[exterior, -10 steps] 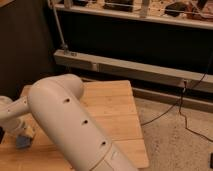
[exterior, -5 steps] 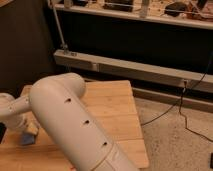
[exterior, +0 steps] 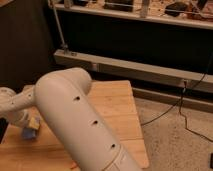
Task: Place the white sponge in the ceramic cup
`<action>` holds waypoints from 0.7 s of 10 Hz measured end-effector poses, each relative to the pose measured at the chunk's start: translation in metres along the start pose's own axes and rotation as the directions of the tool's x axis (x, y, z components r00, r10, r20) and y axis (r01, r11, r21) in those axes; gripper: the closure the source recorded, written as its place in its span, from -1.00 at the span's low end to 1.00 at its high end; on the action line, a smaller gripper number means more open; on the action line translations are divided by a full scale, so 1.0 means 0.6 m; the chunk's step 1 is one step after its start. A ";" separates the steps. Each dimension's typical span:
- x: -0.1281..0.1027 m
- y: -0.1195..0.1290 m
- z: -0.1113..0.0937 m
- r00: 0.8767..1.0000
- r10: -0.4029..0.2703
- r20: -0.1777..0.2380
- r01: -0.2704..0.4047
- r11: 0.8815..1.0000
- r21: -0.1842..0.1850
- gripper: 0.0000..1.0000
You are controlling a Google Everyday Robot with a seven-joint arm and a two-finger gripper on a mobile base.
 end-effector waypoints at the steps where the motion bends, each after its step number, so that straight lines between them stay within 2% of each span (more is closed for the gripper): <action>1: 0.005 0.007 -0.011 1.000 0.017 -0.010 -0.017 1.000 0.009 0.38; 4: 0.024 0.027 -0.035 0.997 0.069 -0.032 -0.068 0.997 0.031 0.38; 7: 0.052 0.059 -0.057 0.989 0.138 -0.052 -0.135 0.990 0.046 0.38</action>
